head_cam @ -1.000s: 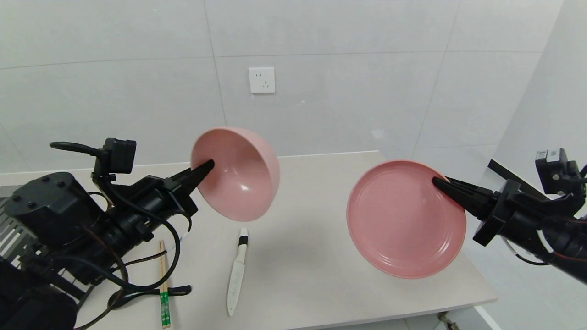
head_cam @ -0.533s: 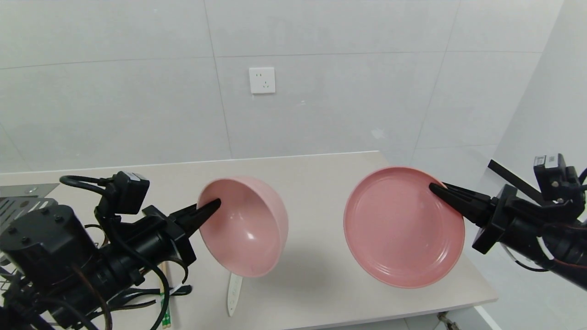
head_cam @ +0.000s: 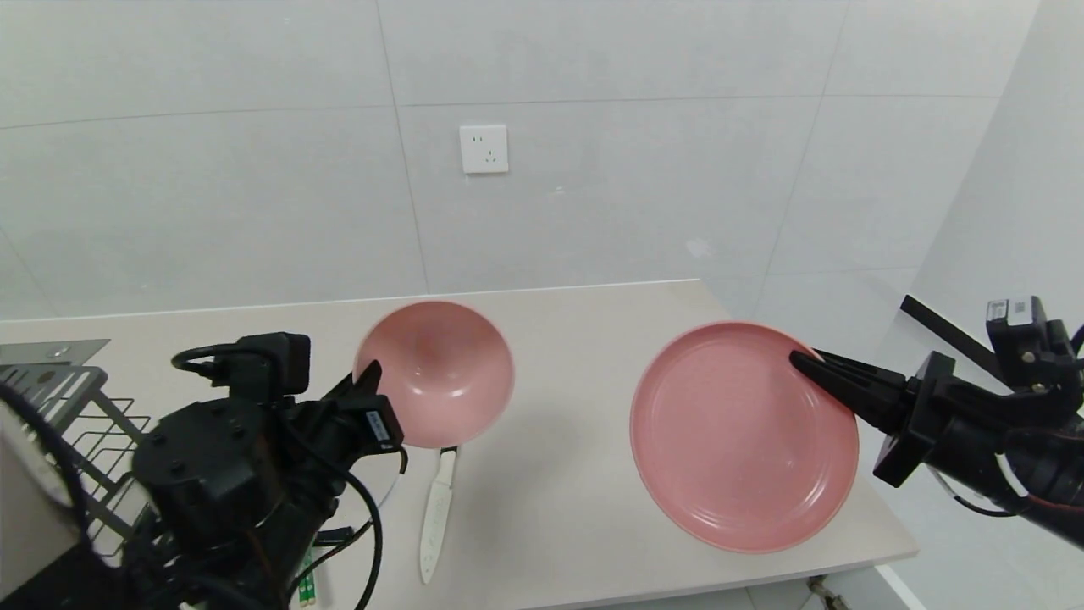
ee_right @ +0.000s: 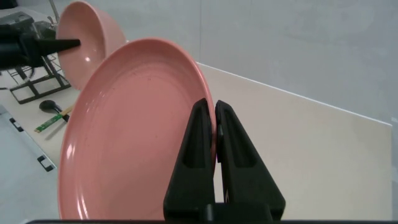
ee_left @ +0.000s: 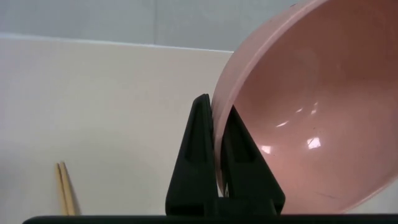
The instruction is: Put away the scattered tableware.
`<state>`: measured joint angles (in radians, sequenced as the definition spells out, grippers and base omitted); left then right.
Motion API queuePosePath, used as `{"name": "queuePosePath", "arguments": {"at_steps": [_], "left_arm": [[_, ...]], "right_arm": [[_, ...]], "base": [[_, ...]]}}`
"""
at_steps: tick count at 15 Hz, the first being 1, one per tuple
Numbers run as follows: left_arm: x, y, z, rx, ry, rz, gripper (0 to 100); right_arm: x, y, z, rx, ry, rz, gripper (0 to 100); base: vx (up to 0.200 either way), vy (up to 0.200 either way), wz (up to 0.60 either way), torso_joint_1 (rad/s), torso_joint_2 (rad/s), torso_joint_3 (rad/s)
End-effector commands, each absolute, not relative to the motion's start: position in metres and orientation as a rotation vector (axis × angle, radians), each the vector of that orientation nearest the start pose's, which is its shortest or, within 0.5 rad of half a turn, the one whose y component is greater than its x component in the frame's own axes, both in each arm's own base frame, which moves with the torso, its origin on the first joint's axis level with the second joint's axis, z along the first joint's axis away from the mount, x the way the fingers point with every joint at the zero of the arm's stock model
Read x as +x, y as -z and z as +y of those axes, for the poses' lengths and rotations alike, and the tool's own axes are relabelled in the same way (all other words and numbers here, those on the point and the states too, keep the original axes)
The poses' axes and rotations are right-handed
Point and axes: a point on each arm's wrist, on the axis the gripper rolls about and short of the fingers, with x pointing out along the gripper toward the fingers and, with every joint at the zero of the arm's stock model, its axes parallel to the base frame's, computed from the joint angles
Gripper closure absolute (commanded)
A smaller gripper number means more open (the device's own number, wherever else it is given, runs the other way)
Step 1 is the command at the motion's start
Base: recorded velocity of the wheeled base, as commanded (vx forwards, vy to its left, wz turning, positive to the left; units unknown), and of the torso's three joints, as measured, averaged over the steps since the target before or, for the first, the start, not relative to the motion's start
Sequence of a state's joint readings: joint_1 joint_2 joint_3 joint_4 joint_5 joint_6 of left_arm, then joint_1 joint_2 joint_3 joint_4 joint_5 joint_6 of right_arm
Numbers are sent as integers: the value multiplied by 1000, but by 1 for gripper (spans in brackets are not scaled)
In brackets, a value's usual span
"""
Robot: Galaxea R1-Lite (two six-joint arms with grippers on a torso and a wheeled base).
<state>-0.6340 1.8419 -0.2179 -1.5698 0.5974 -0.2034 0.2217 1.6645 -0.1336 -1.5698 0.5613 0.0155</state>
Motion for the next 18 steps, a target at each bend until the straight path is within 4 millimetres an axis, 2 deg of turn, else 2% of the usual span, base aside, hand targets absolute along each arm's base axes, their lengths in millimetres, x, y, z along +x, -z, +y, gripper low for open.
{"name": "queuePosePath", "arguments": {"at_steps": [1, 2, 4, 5, 6, 7, 9, 15, 18], "left_arm": [[222, -74, -158, -174, -29, 111, 100], [218, -75, -157, -169, -21, 113, 100], [198, -90, -148, -154, 6, 94, 100], [198, -90, -148, -154, 6, 94, 100], [177, -101, -131, -101, 38, 84, 100], [167, -105, -125, -84, 83, 80, 100], [151, -120, -122, -118, 178, 30, 100], [140, -134, -115, -86, 191, -31, 100], [138, -132, -112, -37, 190, -30, 100]], "right_arm": [[201, -131, 58, 8, -783, -33, 100], [201, -131, 58, 8, -783, -33, 100], [202, -131, 58, 6, -786, -36, 100], [202, -131, 58, 6, -786, -36, 100], [202, -132, 59, 1, -787, -41, 100], [202, -132, 59, 1, -789, -43, 100], [202, -132, 60, 1, -793, -43, 100], [201, -132, 63, 1, -805, -43, 100], [201, -132, 63, 1, -805, -43, 100]], "base": [[0, 0, 0, 0, 0, 0], [0, 0, 0, 0, 0, 0], [0, 0, 0, 0, 0, 0], [0, 0, 0, 0, 0, 0], [0, 0, 0, 0, 0, 0], [0, 0, 0, 0, 0, 0], [0, 0, 0, 0, 0, 0], [0, 0, 0, 0, 0, 0], [-200, 0, 0, 4, 4, -2]]}}
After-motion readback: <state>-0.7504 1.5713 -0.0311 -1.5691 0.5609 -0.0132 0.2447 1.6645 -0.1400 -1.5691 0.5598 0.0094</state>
